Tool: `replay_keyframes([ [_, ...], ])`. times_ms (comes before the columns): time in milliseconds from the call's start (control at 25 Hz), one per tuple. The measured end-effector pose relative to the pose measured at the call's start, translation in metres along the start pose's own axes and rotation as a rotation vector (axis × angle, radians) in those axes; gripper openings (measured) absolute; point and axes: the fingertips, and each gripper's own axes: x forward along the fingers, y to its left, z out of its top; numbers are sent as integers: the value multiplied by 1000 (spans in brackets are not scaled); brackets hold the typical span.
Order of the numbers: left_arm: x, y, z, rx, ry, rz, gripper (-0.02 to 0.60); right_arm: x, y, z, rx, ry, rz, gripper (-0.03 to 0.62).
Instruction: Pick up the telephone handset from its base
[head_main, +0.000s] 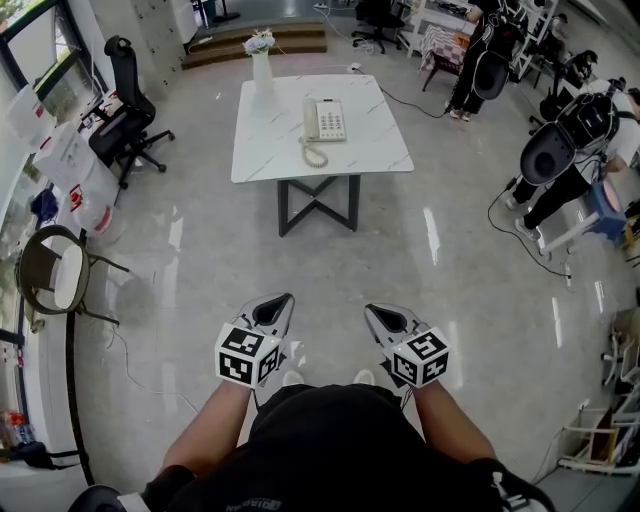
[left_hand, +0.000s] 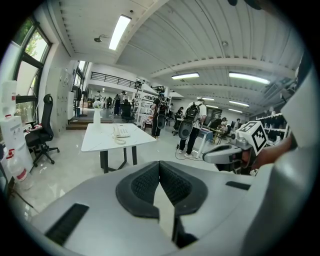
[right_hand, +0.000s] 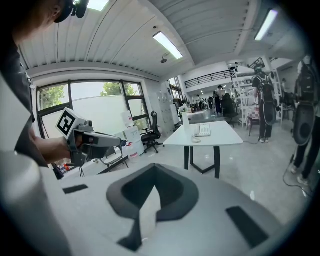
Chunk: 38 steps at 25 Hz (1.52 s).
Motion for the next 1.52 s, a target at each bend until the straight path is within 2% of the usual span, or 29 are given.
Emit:
replay_keyframes([
  [400, -31, 51, -23, 19, 31, -26, 2, 41, 55, -12, -6, 19, -18, 2],
  [720, -33, 62, -29, 17, 35, -67, 2, 57, 72, -13, 9, 37, -26, 1],
  [920, -17, 67, -25, 12, 29, -69, 2, 65, 54, -7, 10, 27, -37, 2],
  [1160, 18, 79, -18, 0, 61, -57, 2, 85, 13, 13, 29, 10, -33, 2],
  [1320, 52, 92, 9, 7, 56, -43, 2, 105, -24, 39, 27, -4, -22, 2],
  [1520, 106, 104, 59, 23, 18, -21, 2, 127, -79, 81, 0, -33, 2, 2],
])
